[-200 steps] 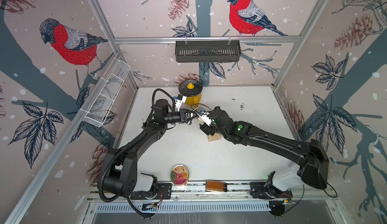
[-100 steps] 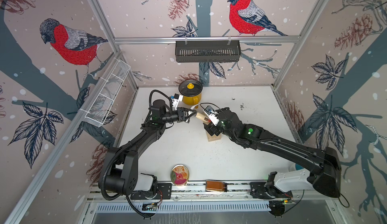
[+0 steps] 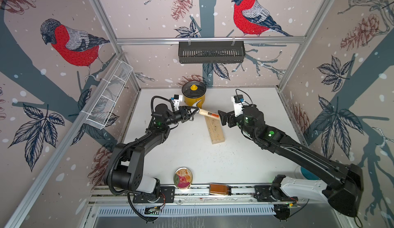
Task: Use a claw hammer to pull out a nail
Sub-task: Pick up the hammer at the center of the board.
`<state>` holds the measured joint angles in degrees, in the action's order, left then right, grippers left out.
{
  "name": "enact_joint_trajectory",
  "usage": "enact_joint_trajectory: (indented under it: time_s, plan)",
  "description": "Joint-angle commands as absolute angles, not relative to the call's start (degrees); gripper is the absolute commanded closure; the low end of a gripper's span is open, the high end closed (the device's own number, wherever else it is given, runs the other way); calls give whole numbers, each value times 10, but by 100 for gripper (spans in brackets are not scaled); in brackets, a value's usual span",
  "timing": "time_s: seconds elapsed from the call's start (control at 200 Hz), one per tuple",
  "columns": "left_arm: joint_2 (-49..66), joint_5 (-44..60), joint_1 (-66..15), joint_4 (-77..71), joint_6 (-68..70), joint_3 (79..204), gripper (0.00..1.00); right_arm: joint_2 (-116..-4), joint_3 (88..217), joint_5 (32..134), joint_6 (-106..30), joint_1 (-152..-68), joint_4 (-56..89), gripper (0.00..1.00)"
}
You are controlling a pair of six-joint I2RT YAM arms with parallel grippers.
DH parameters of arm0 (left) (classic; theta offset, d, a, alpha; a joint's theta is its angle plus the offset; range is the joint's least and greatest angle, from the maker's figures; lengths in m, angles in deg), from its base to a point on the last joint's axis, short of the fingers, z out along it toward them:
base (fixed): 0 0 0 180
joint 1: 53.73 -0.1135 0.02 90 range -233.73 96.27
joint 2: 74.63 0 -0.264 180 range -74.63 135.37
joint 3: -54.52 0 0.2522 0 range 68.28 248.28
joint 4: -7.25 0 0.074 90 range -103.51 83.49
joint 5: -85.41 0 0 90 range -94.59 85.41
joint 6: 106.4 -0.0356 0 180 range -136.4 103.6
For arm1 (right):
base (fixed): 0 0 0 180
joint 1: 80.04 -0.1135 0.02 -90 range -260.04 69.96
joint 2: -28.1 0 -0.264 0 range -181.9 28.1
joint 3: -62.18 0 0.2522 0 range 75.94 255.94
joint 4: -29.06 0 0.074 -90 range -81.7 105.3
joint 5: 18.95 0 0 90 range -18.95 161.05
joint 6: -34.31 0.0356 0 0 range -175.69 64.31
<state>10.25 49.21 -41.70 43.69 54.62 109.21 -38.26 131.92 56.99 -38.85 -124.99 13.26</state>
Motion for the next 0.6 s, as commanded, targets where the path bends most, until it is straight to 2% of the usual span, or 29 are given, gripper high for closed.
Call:
enact_joint_trajectory:
  time_s: [0.0,0.125,0.445,0.595]
  plan:
    - [118,456,-420,617,645,1089,100,-372,1306,619,-300,-1242,183,0]
    - [143,430,-419,676,683,1092,100,-370,1287,644,-253,-1242,222,0]
    - [157,368,-416,696,699,1095,100,-382,1239,670,-162,-1241,305,0]
    - [158,341,-410,718,711,1086,100,-384,1213,674,-122,-1240,354,4]
